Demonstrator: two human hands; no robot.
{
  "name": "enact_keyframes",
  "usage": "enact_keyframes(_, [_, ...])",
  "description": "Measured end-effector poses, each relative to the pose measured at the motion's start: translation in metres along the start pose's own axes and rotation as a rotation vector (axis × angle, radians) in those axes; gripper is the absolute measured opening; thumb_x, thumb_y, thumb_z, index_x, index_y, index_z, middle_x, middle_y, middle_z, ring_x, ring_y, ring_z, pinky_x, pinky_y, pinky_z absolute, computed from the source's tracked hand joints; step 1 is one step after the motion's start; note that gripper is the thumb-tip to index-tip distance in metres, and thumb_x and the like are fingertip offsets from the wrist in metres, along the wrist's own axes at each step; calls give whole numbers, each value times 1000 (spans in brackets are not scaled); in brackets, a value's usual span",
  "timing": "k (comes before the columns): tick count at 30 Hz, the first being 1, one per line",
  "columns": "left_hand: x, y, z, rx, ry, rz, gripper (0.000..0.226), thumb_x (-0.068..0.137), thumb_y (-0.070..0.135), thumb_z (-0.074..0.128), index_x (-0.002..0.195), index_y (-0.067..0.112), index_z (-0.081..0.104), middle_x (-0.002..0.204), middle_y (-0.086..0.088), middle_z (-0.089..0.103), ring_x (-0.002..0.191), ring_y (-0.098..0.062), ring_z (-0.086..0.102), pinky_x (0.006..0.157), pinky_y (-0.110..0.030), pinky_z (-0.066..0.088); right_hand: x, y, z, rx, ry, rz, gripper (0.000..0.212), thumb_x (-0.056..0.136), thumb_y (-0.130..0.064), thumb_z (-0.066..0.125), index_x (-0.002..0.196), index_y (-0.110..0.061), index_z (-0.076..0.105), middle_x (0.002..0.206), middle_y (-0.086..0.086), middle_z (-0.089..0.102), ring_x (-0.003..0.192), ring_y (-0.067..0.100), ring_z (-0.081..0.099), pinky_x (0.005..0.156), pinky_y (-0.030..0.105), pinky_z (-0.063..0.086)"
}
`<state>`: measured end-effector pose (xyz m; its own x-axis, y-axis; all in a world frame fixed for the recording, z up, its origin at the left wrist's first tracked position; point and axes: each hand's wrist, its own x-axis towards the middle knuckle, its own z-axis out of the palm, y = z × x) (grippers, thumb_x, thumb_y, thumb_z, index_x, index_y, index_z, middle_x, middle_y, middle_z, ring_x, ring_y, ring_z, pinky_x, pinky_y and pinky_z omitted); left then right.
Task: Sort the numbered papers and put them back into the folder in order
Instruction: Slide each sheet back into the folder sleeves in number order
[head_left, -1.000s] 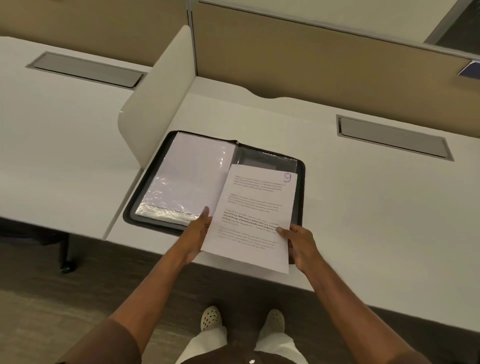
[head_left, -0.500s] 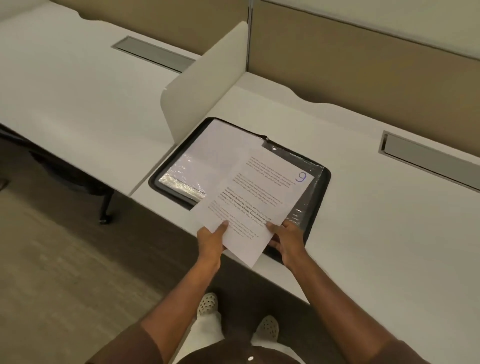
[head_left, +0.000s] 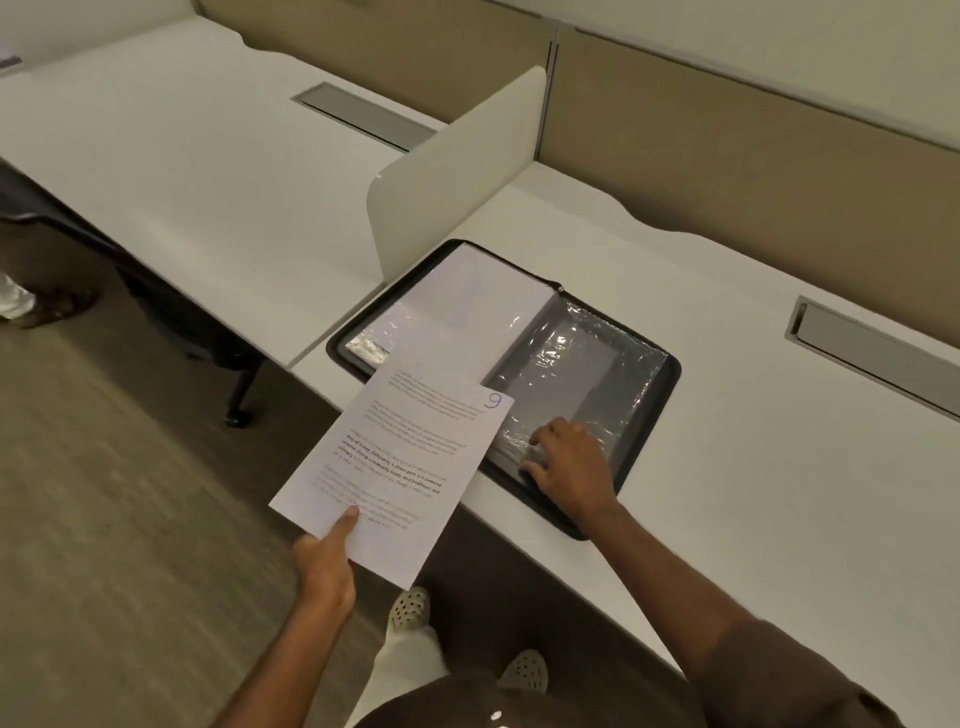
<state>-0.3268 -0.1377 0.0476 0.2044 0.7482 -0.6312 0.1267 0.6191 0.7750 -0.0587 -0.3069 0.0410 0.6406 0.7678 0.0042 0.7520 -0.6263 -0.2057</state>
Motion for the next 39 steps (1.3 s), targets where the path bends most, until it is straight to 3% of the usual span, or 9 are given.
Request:
enact_keyframes(9, [-2, -6, -31, 45, -67, 39, 31, 92, 3, 67, 114, 24, 61, 119, -16, 68, 109, -38, 66, 97, -61, 52, 7, -3, 15, 75, -4, 61, 27, 91, -42, 69, 106, -20, 68, 113, -1, 61, 103, 18, 55, 84, 31, 50])
enact_keyframes(16, [1, -13, -53, 115, -124, 11, 24, 92, 0, 65, 111, 15, 63, 109, -18, 71, 98, -38, 69, 81, -51, 57, 14, -2, 12, 309, -51, 220, 16, 85, -37, 78, 83, -23, 71, 102, -8, 60, 99, 12, 53, 84, 30, 51])
enact_keyframes(18, [4, -16, -59, 129, -124, -14, 24, 92, -1, 66, 110, 14, 63, 109, -19, 71, 98, -40, 69, 83, -53, 57, 17, 0, 10, 362, -69, 242, 14, 86, -36, 77, 80, -25, 72, 97, -10, 60, 97, 12, 56, 83, 32, 53])
enact_keyframes(21, [9, -18, -64, 175, -133, -59, 22, 92, 1, 67, 110, 12, 64, 106, -20, 72, 97, -44, 69, 87, -59, 56, 21, 3, 5, 410, -98, 239, 13, 89, -32, 74, 81, -23, 74, 89, -12, 59, 92, 11, 58, 82, 34, 54])
enact_keyframes(26, [14, -22, -67, 256, -225, -153, 26, 92, 6, 66, 118, 9, 62, 104, -22, 73, 94, -46, 70, 78, -55, 57, 23, 2, -2, 393, -73, 215, 15, 94, -33, 69, 85, -22, 70, 88, -7, 61, 85, 10, 56, 77, 30, 49])
enact_keyframes(31, [17, -24, -68, 272, -298, -230, 31, 92, 3, 63, 123, 5, 60, 108, -25, 72, 100, -51, 67, 86, -59, 54, 22, 1, 1, 407, -35, 201, 15, 95, -34, 68, 84, -23, 67, 87, -7, 61, 81, 9, 57, 77, 36, 55])
enact_keyframes(39, [13, -12, -61, 176, -304, -250, 31, 92, 5, 63, 123, 11, 59, 111, -27, 69, 98, -48, 64, 70, -49, 55, 19, 1, 0, 440, -16, 170, 14, 93, -32, 71, 82, -25, 67, 85, -8, 62, 82, 9, 58, 75, 34, 54])
